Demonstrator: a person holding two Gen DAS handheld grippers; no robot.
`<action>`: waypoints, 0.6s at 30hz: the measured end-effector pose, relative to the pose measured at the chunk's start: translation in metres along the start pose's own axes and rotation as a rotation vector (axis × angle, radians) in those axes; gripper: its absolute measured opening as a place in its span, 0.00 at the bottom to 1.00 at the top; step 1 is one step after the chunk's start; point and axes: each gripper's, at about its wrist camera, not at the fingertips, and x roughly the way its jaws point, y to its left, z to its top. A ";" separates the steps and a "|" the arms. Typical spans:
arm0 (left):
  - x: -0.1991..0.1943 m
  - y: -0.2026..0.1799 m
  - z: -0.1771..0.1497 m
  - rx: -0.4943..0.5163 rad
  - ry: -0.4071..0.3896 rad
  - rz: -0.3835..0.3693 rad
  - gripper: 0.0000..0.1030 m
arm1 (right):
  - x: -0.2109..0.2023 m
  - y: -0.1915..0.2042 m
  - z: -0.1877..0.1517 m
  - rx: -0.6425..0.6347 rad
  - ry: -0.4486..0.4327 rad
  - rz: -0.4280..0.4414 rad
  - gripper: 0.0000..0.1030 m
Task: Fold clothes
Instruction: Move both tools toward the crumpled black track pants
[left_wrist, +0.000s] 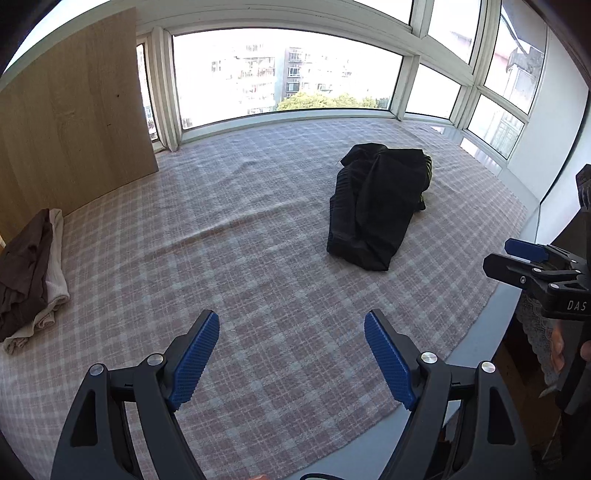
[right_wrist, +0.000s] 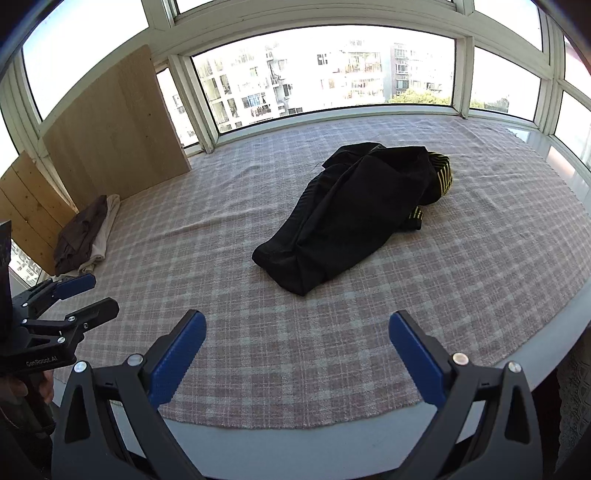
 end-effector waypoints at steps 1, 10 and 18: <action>0.011 -0.008 0.006 -0.001 0.014 -0.014 0.77 | 0.004 -0.008 0.002 -0.003 0.009 0.012 0.98; 0.090 -0.028 0.038 -0.036 0.108 -0.062 0.77 | 0.041 -0.064 0.025 0.030 0.039 0.108 0.98; 0.144 -0.043 0.059 0.028 0.165 -0.129 0.77 | 0.070 -0.083 0.044 -0.024 0.050 0.093 1.00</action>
